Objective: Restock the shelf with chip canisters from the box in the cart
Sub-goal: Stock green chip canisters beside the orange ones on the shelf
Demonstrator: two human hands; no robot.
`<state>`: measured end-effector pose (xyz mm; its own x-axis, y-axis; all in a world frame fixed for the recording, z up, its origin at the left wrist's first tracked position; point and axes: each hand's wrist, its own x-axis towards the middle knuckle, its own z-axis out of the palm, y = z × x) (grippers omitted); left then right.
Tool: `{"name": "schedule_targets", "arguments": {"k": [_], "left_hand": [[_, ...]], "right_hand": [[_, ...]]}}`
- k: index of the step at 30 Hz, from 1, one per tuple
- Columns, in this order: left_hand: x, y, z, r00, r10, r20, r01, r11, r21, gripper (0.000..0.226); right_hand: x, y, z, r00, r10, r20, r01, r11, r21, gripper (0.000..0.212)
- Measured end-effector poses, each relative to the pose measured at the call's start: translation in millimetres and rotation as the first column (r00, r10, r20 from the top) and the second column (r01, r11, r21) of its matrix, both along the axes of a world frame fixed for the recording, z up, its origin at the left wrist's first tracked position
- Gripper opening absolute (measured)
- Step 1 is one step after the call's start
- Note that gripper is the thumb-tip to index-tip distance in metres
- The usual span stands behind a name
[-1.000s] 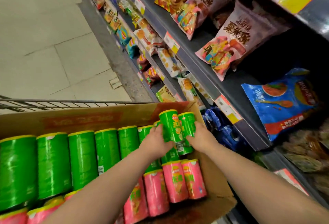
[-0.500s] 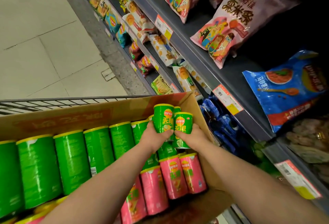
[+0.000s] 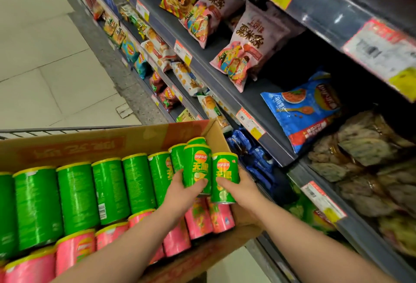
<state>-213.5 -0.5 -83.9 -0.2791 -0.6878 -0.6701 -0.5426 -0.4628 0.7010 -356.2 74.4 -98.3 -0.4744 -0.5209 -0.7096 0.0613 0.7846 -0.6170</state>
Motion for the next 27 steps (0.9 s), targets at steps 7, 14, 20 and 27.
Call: {"name": "schedule_targets", "arguments": {"k": [7,14,20,27], "left_hand": [[-11,79,32,0.996,-0.080,-0.051,0.075,0.994,-0.085,0.057],[-31,189,62,0.960,-0.234,-0.156,0.212,0.966,-0.146,0.057],[-43,284,101,0.894,-0.372,-0.249,0.324,0.922,-0.211,0.061],[-49,362,137,0.801,-0.483,-0.355,0.408,0.873,-0.267,0.048]], "right_hand": [[-3,91,47,0.993,-0.118,0.026,0.119,0.989,-0.088,0.054],[1,223,90,0.950,-0.308,-0.044,0.298,0.942,-0.155,0.047],[6,333,128,0.888,-0.452,-0.082,0.413,0.864,-0.288,0.037],[14,420,165,0.829,-0.553,-0.083,0.472,0.771,-0.427,0.037]]}}
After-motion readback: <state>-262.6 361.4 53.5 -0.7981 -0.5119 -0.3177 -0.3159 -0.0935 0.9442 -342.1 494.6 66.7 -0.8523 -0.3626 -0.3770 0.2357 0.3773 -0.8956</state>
